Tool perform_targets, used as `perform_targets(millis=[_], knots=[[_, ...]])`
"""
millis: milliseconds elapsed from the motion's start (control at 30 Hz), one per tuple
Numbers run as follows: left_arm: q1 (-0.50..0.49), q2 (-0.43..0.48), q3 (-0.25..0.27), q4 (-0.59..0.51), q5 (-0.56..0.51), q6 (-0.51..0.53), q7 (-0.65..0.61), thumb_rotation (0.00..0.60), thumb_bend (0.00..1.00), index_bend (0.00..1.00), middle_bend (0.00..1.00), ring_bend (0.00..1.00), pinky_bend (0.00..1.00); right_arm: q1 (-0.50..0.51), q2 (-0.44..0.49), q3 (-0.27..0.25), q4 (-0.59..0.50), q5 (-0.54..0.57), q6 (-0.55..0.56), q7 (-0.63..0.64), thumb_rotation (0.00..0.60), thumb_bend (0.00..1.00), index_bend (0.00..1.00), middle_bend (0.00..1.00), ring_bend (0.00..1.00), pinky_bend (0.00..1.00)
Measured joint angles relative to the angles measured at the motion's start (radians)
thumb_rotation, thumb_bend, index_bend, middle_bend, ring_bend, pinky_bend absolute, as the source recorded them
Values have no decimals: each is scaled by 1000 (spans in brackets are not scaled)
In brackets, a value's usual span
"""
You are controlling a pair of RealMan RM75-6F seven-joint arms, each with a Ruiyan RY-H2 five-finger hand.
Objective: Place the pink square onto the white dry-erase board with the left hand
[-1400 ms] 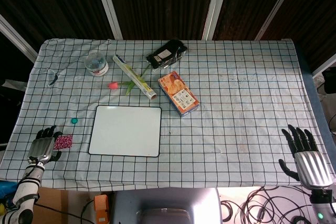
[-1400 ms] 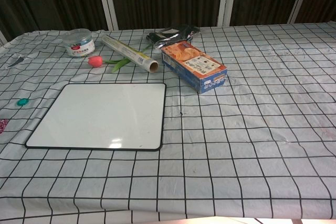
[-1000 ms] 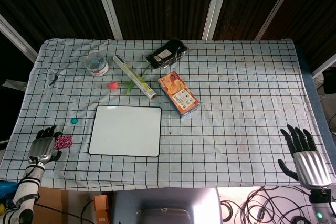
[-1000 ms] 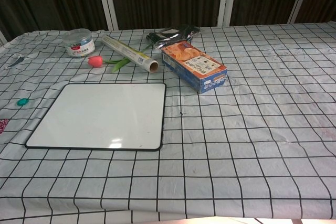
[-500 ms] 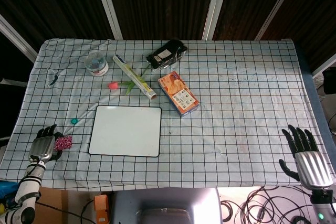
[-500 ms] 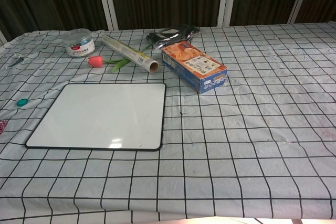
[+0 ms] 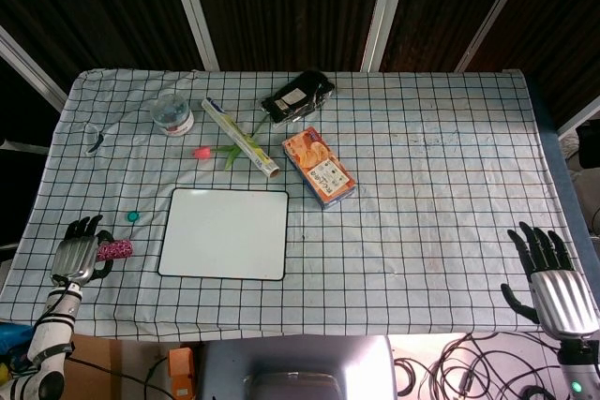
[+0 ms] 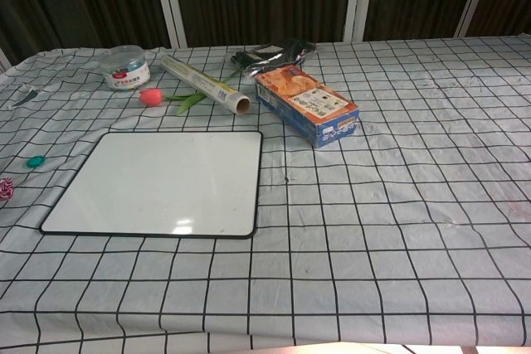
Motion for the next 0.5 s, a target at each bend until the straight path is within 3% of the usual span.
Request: perform_targets(millis=[300,500], knots=[[-62,29,-57,-136,9,23,85,600,357,406,68,0,7,2,10,-2,2,-10,0,23,600,255,0,0,0,0],[-172,12,-111,-222,-69,-28,195,600,346,364,68,0,17,3,16,-6,4,-15,-1,36,600,256,0,0,0,0]])
